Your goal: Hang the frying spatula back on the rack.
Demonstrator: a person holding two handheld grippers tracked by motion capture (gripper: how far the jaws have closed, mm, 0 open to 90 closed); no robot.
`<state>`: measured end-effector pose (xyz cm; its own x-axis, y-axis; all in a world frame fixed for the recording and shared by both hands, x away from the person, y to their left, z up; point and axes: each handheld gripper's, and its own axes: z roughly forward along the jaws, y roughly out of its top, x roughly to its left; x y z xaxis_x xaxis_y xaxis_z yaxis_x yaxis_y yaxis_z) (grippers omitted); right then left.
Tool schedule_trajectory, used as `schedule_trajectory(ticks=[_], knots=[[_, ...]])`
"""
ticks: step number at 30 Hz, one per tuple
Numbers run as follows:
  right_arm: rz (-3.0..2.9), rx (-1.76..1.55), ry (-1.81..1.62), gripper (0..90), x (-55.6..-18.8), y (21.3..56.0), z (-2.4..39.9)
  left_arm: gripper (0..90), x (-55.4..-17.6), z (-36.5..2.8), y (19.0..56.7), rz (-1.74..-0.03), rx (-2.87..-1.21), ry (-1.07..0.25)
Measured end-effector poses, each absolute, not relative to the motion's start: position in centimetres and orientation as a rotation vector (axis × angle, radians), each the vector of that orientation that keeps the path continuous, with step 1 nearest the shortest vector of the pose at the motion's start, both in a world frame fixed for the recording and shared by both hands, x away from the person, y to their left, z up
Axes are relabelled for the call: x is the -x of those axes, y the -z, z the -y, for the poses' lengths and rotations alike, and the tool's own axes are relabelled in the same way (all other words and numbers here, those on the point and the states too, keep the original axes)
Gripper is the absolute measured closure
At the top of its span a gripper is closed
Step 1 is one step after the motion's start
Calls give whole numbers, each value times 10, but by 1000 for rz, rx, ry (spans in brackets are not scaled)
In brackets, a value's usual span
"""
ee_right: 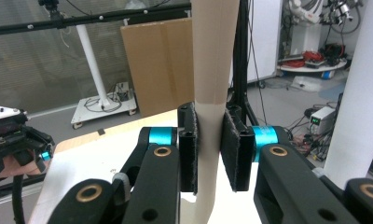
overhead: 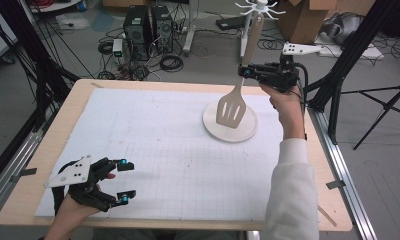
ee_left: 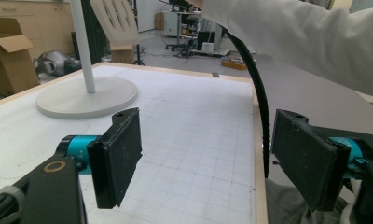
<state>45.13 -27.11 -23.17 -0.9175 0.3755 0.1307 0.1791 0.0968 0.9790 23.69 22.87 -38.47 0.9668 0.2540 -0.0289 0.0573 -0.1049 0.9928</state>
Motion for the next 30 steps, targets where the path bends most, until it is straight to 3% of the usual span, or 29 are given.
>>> schedule_trajectory(ticks=[30], knots=[[-2175,-686,-1793,774,-467,235,261,251,-236,-227,389,-234,-1682,-151]])
